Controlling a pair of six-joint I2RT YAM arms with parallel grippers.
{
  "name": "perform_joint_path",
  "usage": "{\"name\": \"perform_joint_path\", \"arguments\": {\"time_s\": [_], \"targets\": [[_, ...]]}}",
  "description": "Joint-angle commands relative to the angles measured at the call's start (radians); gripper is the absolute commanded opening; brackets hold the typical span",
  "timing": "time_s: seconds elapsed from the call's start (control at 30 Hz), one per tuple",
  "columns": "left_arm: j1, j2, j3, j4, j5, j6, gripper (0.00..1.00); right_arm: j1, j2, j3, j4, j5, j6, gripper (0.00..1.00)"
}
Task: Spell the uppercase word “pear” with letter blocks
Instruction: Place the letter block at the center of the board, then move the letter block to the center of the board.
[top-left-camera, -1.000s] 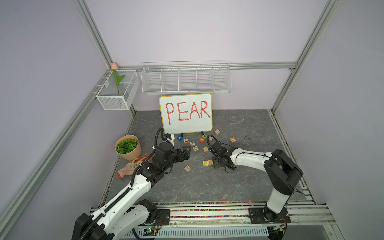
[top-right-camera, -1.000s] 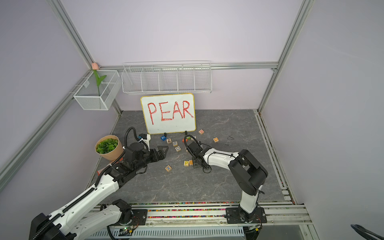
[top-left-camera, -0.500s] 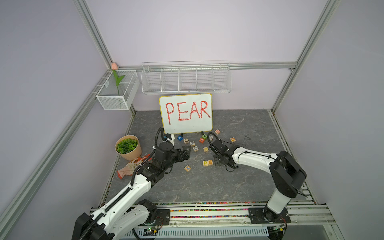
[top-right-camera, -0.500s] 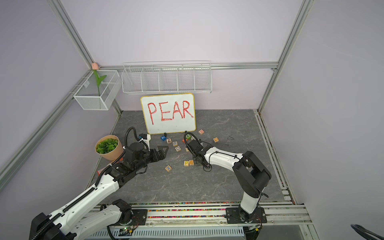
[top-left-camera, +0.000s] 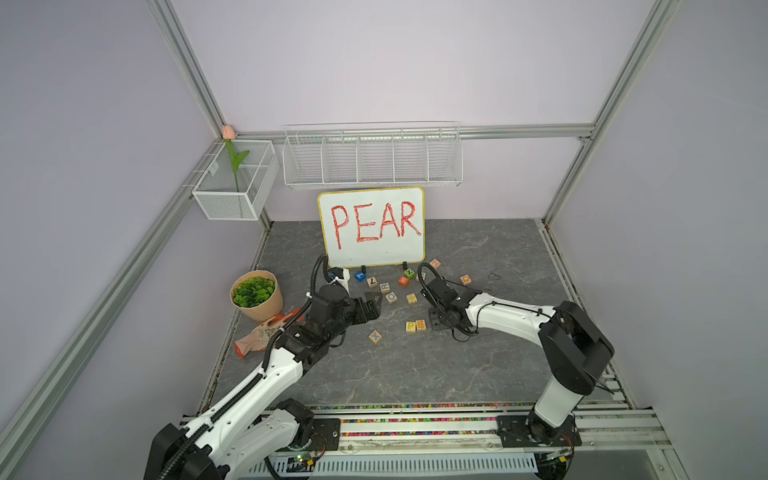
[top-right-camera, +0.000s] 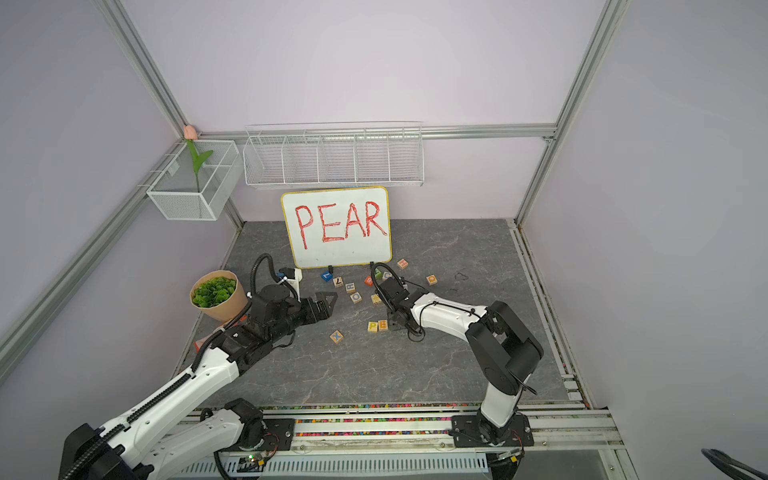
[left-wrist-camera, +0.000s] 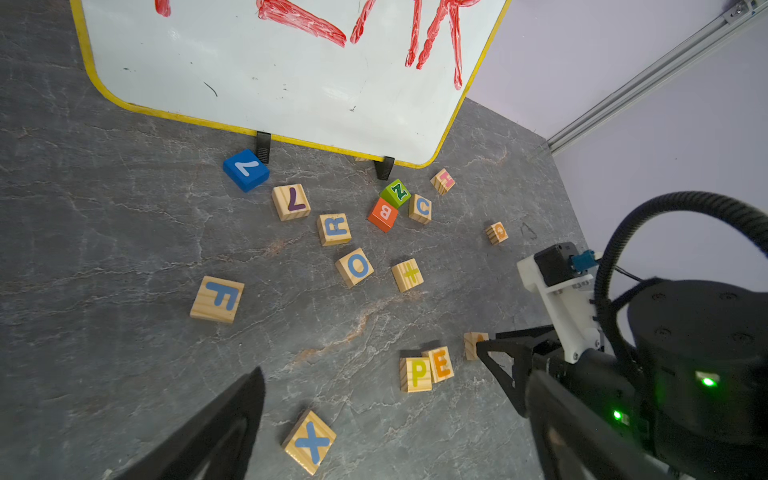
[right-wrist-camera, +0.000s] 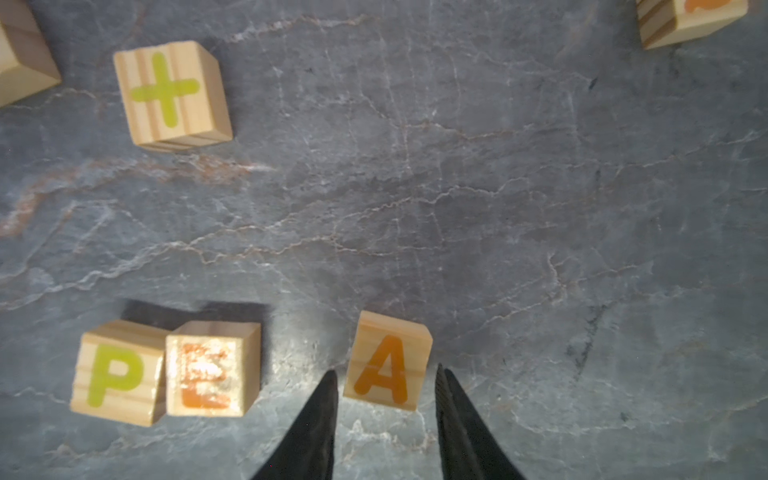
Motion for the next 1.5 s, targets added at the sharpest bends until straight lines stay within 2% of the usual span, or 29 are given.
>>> {"name": "perform_joint_path", "arguments": {"time_s": [0.0, 0.4, 1.07, 1.27, 1.47], "targets": [[-0.003, 0.002, 0.015, 0.015, 0.003, 0.006, 0.99, -0.019, 0.012, -0.036, 0.067, -0.055, 0.014, 0.39], [-0.003, -0.002, 0.008, 0.009, -0.002, 0.002, 0.99, -0.021, 0.032, -0.05, 0.105, -0.112, 0.022, 0.31], [-0.003, -0.005, 0.001, 0.014, -0.001, -0.001, 0.99, 0.011, 0.031, -0.028, 0.1, -0.128, 0.075, 0.3], [-0.003, -0.008, -0.001, 0.015, -0.003, 0.001, 0.99, 0.011, 0.023, -0.01, 0.101, -0.135, 0.081, 0.31], [-0.003, -0.005, 0.001, 0.016, -0.005, 0.004, 0.99, 0.009, -0.02, 0.003, 0.075, -0.085, 0.067, 0.4]]}}
